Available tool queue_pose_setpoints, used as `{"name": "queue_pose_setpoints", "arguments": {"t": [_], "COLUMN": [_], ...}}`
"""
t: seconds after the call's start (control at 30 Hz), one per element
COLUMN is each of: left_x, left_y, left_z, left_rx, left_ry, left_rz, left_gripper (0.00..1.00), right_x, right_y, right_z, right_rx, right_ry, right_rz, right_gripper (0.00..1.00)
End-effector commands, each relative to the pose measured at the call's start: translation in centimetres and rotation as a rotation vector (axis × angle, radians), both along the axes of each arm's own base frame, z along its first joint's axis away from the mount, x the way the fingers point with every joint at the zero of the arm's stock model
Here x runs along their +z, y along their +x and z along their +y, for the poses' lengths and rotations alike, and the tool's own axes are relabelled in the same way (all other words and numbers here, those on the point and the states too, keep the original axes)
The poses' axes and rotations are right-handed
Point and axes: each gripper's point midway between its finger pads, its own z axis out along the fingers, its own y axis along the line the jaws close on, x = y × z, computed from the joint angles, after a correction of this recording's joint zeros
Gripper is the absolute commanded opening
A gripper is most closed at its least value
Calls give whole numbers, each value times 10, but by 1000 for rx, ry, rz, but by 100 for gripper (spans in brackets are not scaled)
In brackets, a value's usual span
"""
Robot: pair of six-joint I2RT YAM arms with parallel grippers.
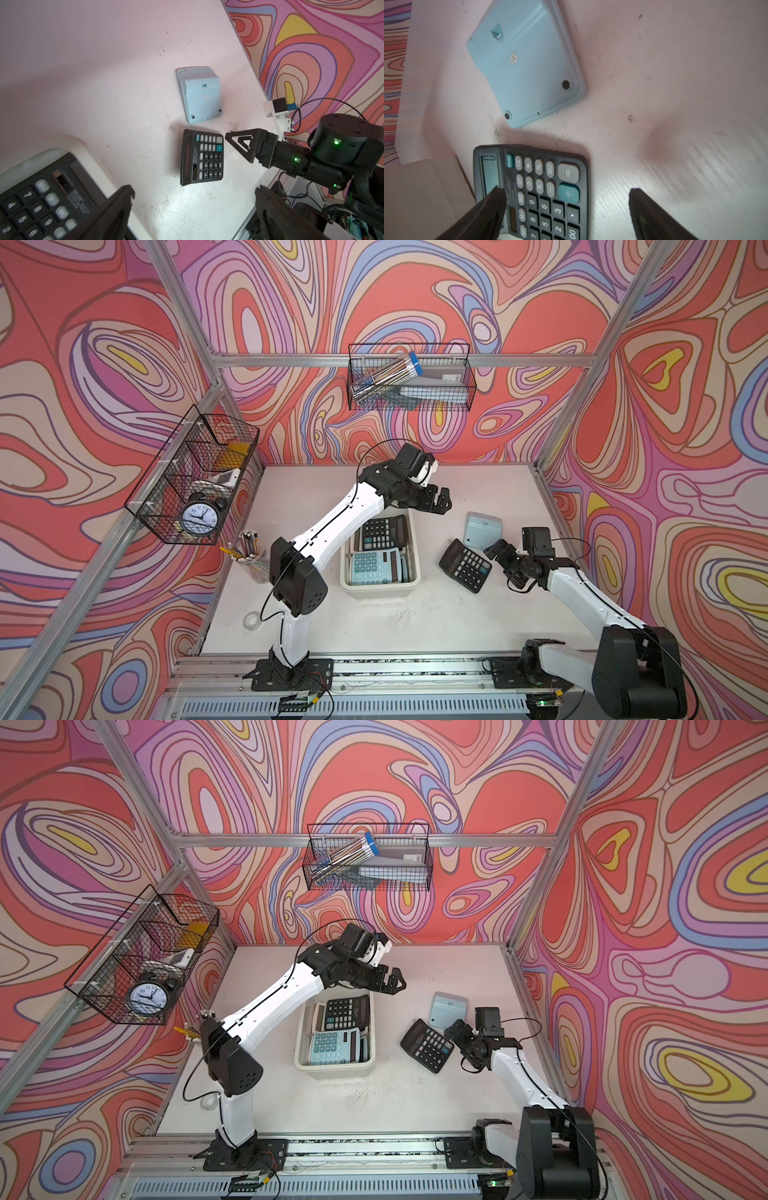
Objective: Put the calculator in the storage box
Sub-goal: Pick up the calculator from the center of the board.
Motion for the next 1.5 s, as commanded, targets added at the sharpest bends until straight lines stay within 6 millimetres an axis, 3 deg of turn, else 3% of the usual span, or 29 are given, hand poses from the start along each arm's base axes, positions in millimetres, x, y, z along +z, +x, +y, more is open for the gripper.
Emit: {"name": "queue_pose_setpoints", "arguments": {"t": [0.0, 0.3, 0.57, 0.77, 0.97, 1.1, 1.27, 1.47], "left_x": [-31, -101, -155, -184, -194, -192, -178, -160], "left_y": [-14, -7, -10, -20, -29, -35, -38, -40], "left_z": [-16, -53, -53, -53, -59, -68, -71, -74], "left_rx": [-109, -135, -121, -130, -150, -165, -167, -168], "left_ry": [61, 58, 177, 245, 242, 190, 149, 106], "left_rz": [91, 252, 284, 312, 349, 391, 396, 390], "left_gripper": [88, 71, 58, 51, 49, 41, 26, 16], "right_x": [3, -9, -17, -22, -28, -33, -39, -41], "right_y": [3, -7, -4, -3, 0, 2, 2, 3], "right_z": [2, 10, 21, 27, 33, 37, 39, 39], "right_rx": [-9, 17, 47, 60, 62, 61, 59, 56], "right_ry": [30, 66, 123, 164, 203, 237, 254, 261], "right_rz": [-54, -69, -74, -79, -83, -78, -72, -74], "right_gripper": [89, 77, 68, 63, 61, 60, 58, 57]}}
